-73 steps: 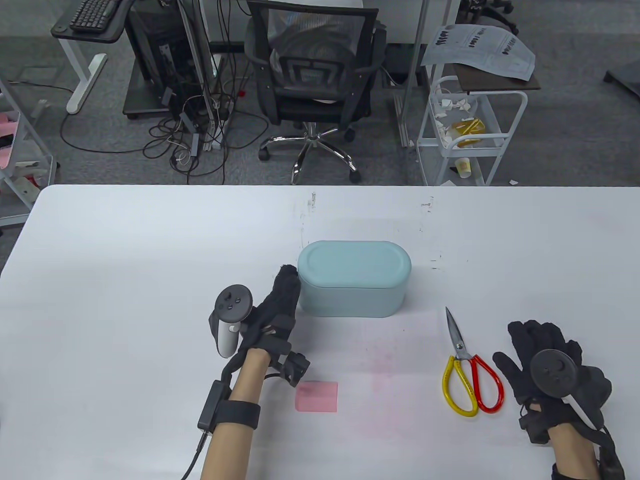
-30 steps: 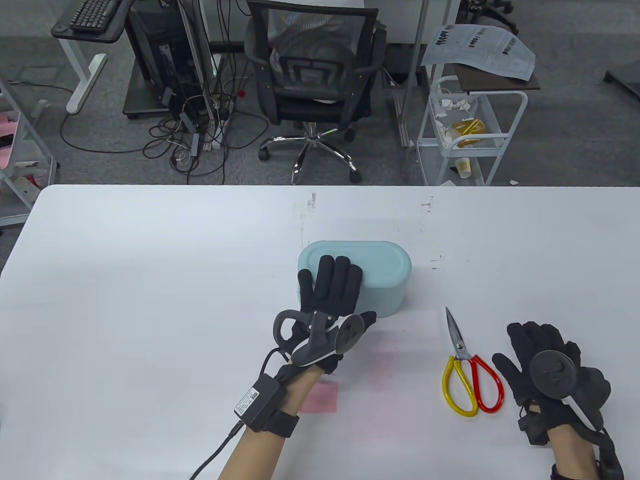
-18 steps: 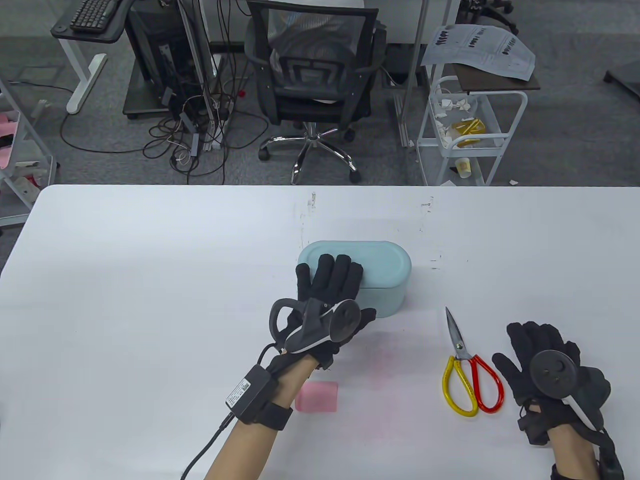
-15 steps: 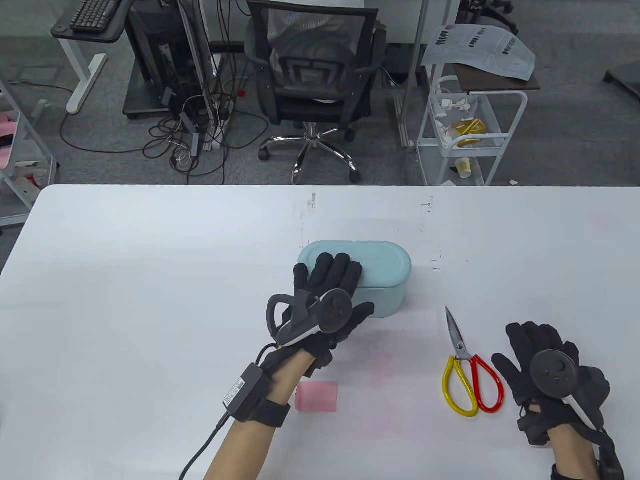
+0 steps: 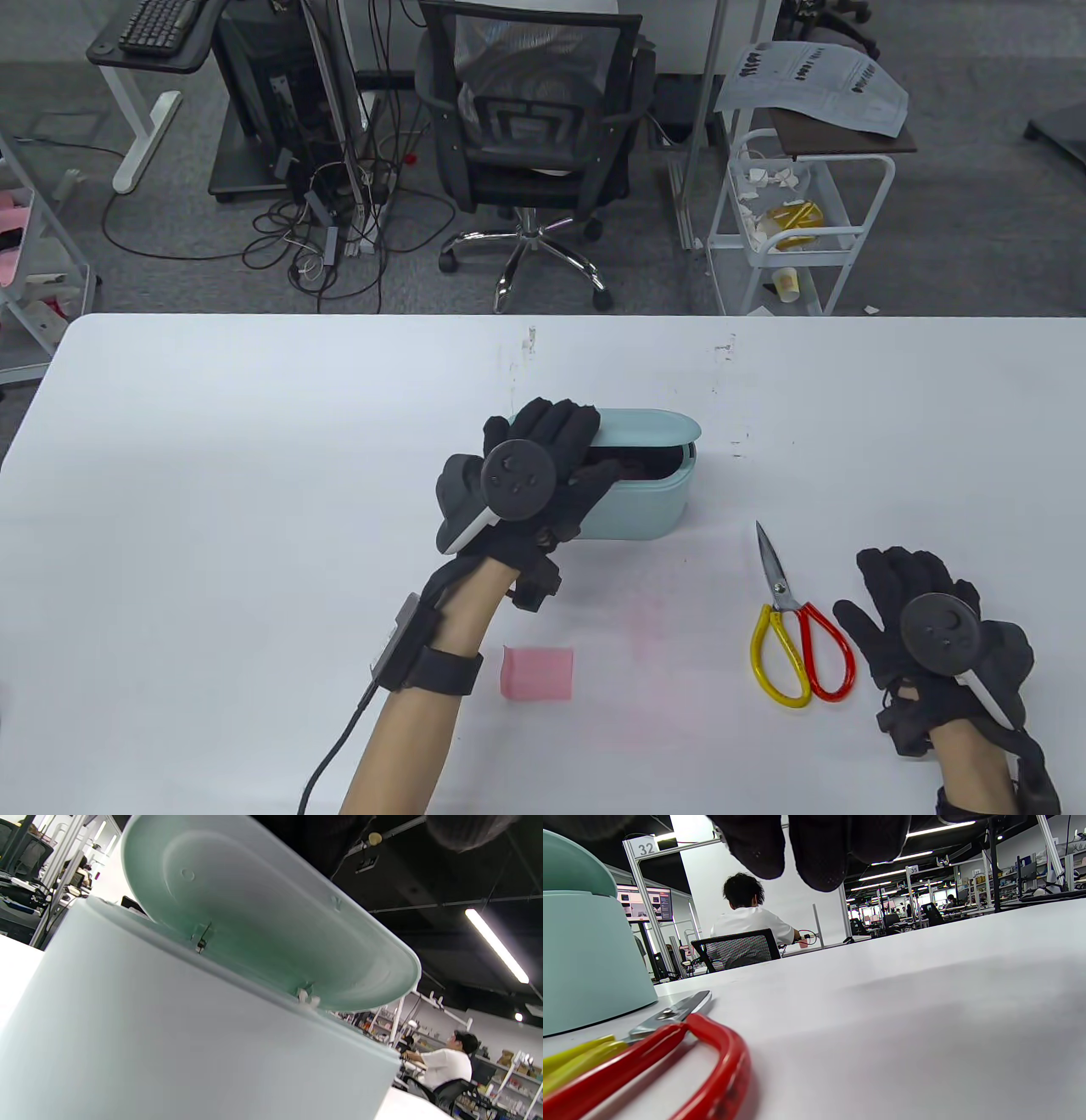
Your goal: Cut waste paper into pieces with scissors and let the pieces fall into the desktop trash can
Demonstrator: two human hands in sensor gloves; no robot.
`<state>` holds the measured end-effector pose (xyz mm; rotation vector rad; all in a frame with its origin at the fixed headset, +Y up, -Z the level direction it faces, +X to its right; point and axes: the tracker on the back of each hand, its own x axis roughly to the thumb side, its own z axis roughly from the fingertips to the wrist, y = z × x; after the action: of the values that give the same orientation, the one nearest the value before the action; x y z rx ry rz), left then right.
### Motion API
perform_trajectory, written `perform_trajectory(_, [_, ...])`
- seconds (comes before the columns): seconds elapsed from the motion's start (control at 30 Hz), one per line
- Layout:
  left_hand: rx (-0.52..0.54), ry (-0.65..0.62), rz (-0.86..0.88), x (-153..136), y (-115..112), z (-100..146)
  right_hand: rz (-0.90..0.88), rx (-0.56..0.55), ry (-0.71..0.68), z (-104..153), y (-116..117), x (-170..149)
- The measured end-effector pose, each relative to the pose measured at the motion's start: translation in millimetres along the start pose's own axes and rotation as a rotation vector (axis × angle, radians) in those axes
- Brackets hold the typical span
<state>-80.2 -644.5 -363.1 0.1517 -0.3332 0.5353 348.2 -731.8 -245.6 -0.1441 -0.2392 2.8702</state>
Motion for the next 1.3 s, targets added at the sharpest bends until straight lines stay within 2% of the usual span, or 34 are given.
perform_trajectory(0.13, [0.027, 0.027, 0.038, -8, 7, -6, -0.006, 0.001, 0.000, 0, 0, -1])
perform_trajectory(0.4, [0.019, 0.113, 0.273, -32, 19, -27, -0.009, -0.001, 0.002, 0, 0, -2])
perform_trajectory(0.63, [-0.047, 0.152, 0.608, -60, 18, -36, -0.020, -0.002, 0.001, 0, -1, -3])
perform_trajectory(0.7, [-0.060, 0.146, 0.648, -65, 17, -36, -0.023, -0.002, 0.000, 0, -1, -3])
perform_trajectory(1.0, [-0.048, 0.158, 0.654, -75, 16, -35, -0.028, -0.001, 0.000, 0, -1, -3])
perform_trajectory(1.13, [-0.006, 0.140, 0.595, -74, 19, -28, -0.037, 0.000, -0.002, 0, -1, -4])
perform_trajectory(1.3, [0.056, 0.124, 0.529, -72, 30, -1, -0.036, 0.006, -0.001, 0, 0, -3])
